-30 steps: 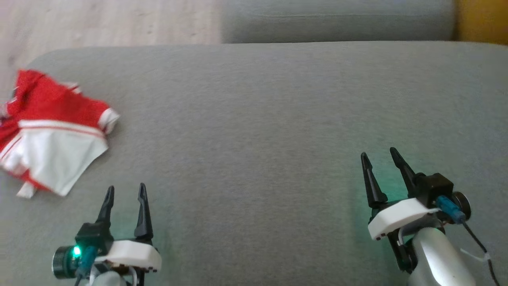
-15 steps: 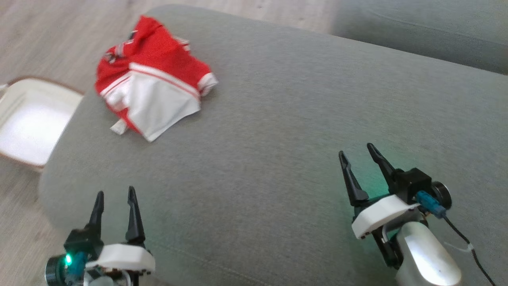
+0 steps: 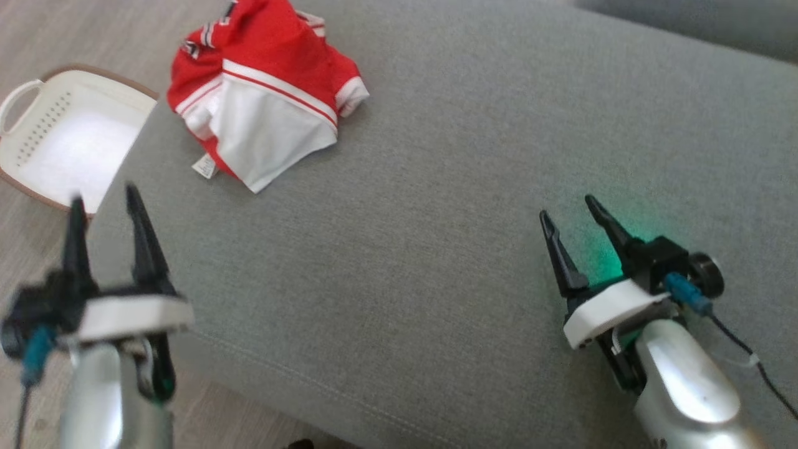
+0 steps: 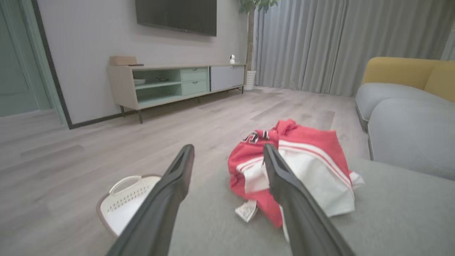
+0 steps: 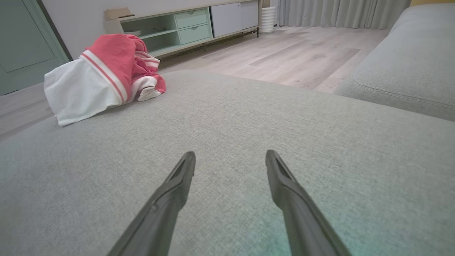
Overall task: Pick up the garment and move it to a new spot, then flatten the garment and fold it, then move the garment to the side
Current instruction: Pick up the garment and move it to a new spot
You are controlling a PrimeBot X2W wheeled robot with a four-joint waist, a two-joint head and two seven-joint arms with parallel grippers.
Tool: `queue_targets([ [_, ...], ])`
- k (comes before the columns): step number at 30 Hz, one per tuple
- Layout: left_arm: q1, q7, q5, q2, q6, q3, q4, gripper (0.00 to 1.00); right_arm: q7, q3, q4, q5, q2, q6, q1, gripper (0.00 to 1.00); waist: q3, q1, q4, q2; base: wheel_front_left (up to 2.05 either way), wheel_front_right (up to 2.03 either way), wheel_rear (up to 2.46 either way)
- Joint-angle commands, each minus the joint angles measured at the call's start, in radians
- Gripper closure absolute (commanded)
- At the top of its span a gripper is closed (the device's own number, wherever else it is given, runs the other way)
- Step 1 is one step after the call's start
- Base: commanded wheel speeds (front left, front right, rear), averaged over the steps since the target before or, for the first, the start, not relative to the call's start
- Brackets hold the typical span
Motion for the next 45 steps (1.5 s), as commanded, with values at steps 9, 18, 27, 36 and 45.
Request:
queue_targets([
  [9, -0.326, -0.009, -0.068, 0.167, -0.025, -0.018, 0.111, 0.00, -0.011, 0.075, -0.094, 0.004, -0.037, -0.001, -0.093, 0.00, 0.140, -0.0001, -0.109, 0.0000, 0.00, 0.00, 0.00],
  [18, -0.535, 0.037, -0.268, 0.336, -0.026, -0.208, 0.399, 0.00, -0.011, 0.114, -0.161, 0.009, -0.064, -0.001, -0.155, 0.00, 0.231, -0.0001, -0.224, 0.0000, 0.00, 0.00, 0.00],
  [27, -0.602, 0.077, -0.410, 0.404, -0.026, -0.251, 0.616, 0.00, -0.011, 0.106, -0.181, 0.016, -0.074, -0.001, -0.154, 0.00, 0.276, -0.0001, -0.300, 0.0000, 0.00, 0.00, 0.00],
  [36, -0.624, 0.049, -0.455, 0.401, -0.026, -0.339, 0.656, 1.00, -0.011, 0.091, -0.175, 0.020, -0.066, -0.001, -0.139, 0.00, 0.256, -0.0001, -0.304, 0.0000, 0.00, 0.00, 0.00],
  [45, -0.730, -0.009, -0.312, 0.498, -0.026, -0.468, 0.414, 1.00, -0.011, 0.075, -0.153, 0.041, 0.003, -0.001, -0.080, 0.00, 0.112, -0.0001, -0.356, 0.0000, 0.00, 0.00, 0.00],
])
